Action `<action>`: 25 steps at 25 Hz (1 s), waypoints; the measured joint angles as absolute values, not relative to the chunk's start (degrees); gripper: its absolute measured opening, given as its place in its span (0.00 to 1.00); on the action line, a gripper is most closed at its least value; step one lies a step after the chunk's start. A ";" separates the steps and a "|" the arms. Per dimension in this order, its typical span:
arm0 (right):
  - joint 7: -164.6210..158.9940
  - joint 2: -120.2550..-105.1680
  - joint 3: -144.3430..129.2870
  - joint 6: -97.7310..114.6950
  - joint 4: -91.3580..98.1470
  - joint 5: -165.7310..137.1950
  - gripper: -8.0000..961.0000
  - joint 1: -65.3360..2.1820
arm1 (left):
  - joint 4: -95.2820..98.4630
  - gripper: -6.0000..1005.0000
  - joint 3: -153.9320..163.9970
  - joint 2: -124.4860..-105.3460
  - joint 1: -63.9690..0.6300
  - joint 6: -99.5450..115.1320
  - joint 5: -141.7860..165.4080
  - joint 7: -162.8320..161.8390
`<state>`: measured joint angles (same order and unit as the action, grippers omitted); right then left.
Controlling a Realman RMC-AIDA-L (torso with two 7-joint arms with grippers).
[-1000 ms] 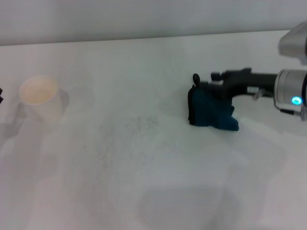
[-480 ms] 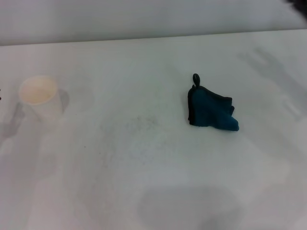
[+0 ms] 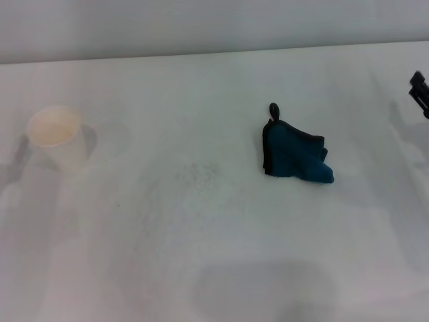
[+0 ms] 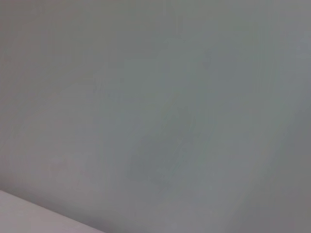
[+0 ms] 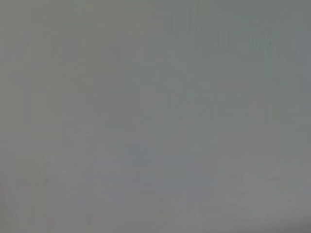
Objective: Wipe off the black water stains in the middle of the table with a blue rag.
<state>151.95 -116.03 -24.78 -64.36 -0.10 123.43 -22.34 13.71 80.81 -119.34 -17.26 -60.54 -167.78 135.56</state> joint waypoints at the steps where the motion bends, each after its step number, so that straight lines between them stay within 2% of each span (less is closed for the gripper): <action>1: 153.09 -116.07 -24.41 -64.61 -0.53 123.44 0.89 -22.31 | 13.71 0.89 80.79 -119.31 -17.29 -60.53 -167.78 135.52; 25: 153.34 -115.92 -24.28 -64.47 -1.32 123.30 0.89 -21.90 | 13.01 0.89 79.41 -119.47 -19.21 -60.20 -167.78 134.82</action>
<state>153.34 -115.92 -24.28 -64.47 -1.32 123.30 -21.90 13.01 79.41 -119.47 -19.21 -60.20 -167.78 134.82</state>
